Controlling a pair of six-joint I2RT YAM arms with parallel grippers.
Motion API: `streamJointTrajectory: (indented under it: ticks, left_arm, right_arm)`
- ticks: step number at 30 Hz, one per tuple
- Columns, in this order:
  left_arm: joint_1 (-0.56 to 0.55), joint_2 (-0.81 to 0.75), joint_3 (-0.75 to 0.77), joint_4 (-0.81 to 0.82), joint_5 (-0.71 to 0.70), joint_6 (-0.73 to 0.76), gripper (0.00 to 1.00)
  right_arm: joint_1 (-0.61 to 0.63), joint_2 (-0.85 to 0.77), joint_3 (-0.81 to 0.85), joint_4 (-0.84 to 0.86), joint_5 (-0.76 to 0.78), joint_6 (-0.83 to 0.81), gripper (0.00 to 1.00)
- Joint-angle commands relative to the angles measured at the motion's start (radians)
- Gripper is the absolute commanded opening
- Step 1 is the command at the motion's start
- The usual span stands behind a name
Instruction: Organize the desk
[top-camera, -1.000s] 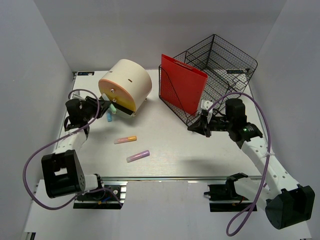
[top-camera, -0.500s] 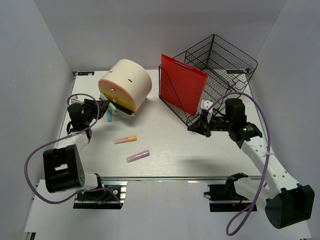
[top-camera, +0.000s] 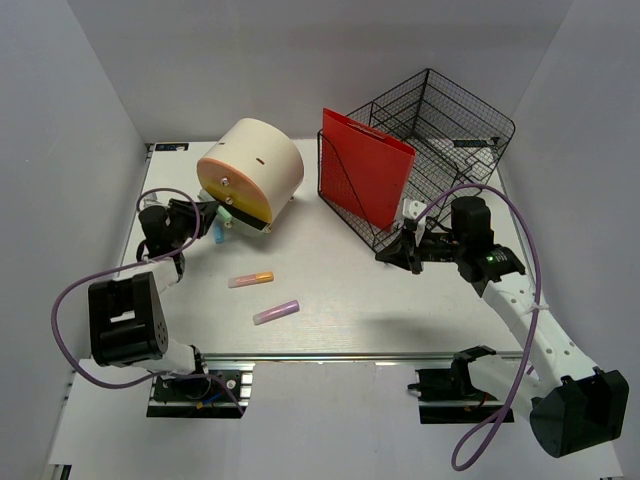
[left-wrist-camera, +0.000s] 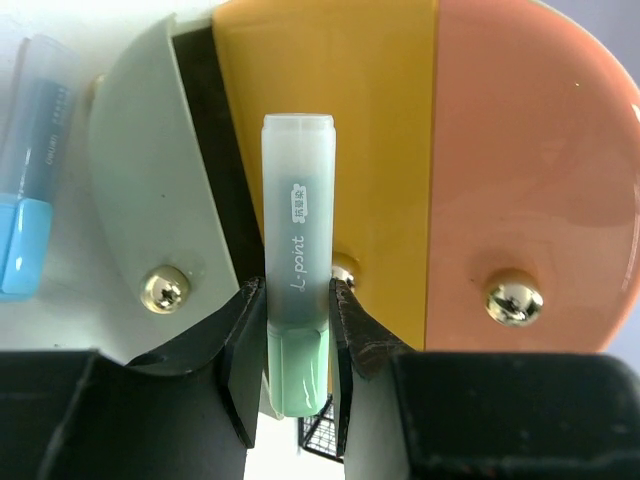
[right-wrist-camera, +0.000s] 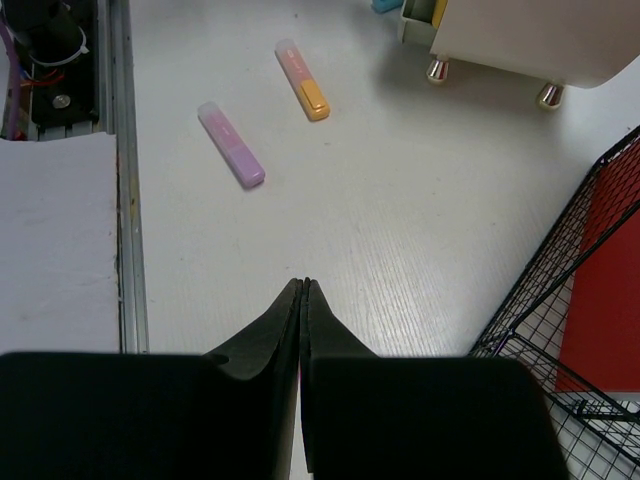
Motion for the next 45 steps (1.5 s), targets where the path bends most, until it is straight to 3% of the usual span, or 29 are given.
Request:
streamJointTrajectory:
  ticks: [1, 17, 26, 30, 35, 39, 45]
  left_arm:
    - [-0.003, 0.008, 0.036, 0.040, -0.019, -0.008, 0.11]
    - [-0.003, 0.092, 0.086, 0.090, -0.027, -0.065, 0.12]
    - [-0.003, 0.124, 0.101, 0.087, -0.034, -0.065, 0.19]
    - [-0.003, 0.140, 0.117, 0.080, -0.037, -0.065, 0.24]
    - [-0.003, 0.143, 0.134, 0.060, -0.042, -0.063, 0.41]
    - [-0.003, 0.144, 0.134, 0.051, -0.041, -0.060, 0.47]
    - [-0.003, 0.161, 0.140, 0.055, -0.031, -0.063, 0.50]
  right_arm:
    - [-0.004, 0.006, 0.001, 0.019, -0.020, -0.010, 0.03]
    - [-0.006, 0.014, 0.003, 0.010, -0.017, -0.024, 0.03]
    - [-0.006, 0.011, 0.005, 0.007, -0.015, -0.027, 0.04]
    - [-0.007, 0.011, 0.005, 0.005, -0.015, -0.028, 0.03]
    - [-0.009, 0.012, 0.005, 0.004, -0.017, -0.030, 0.04]
    - [-0.009, 0.012, 0.005, 0.005, -0.017, -0.028, 0.03]
    - [-0.012, 0.014, 0.006, 0.002, -0.017, -0.032, 0.03]
